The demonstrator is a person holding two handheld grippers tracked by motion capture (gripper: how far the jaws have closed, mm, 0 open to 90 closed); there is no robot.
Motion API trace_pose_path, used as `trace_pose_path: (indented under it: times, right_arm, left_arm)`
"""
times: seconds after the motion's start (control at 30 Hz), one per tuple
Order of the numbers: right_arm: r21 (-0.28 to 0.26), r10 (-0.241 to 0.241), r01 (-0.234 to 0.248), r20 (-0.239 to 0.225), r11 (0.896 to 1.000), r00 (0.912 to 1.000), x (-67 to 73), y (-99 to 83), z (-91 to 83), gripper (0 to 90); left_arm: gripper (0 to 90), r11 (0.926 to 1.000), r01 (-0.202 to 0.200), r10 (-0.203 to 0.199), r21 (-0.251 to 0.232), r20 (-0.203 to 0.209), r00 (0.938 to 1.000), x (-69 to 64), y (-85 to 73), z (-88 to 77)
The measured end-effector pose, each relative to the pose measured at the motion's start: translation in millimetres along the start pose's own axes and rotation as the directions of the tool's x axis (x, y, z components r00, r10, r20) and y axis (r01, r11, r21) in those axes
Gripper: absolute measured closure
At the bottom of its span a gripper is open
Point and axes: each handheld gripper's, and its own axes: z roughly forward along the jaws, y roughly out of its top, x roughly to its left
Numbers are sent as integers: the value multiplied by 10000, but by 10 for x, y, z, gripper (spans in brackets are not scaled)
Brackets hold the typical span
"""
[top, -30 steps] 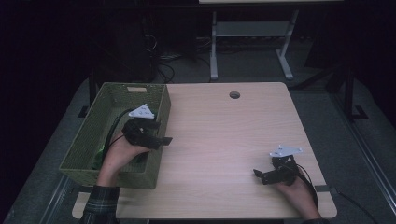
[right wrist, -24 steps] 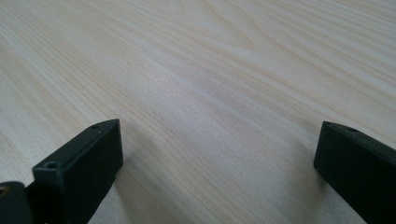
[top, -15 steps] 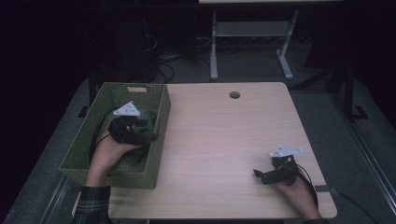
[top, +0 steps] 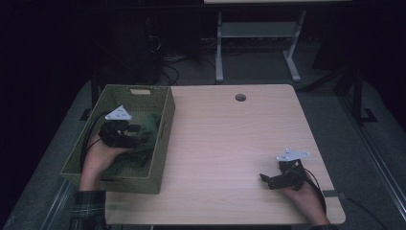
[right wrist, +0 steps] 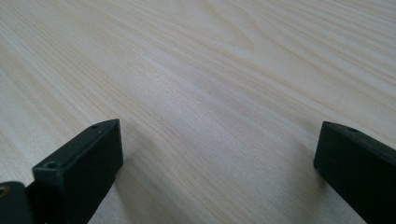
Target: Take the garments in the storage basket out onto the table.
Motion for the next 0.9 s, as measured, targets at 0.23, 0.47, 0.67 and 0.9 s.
trace_pose_path:
  times: [0.23, 0.47, 0.67, 0.9]
  right_arm:
    - [-4, 9, -9, -10, 10000, 10000, 1, 0, 0, 10]
    - [-2, 10, -10, -10, 10000, 10000, 1, 0, 0, 10]
    - [-4, 14, -14, -11, 10000, 10000, 1, 0, 0, 10]
    - [-2, 11, -11, -9, 10000, 10000, 1, 0, -1, 10]
  left_arm:
    - [438, 9991, -74, 92, 418, -442, 9990, 60, -67, 20]
    - [408, 9971, 111, -57, 748, -719, 9974, 136, -154, 69]
    - [381, 9943, 83, -5, 1062, -725, 9974, 160, -200, 124]
    - [317, 9880, -1, 119, 1545, -755, 9971, 167, -241, 222]
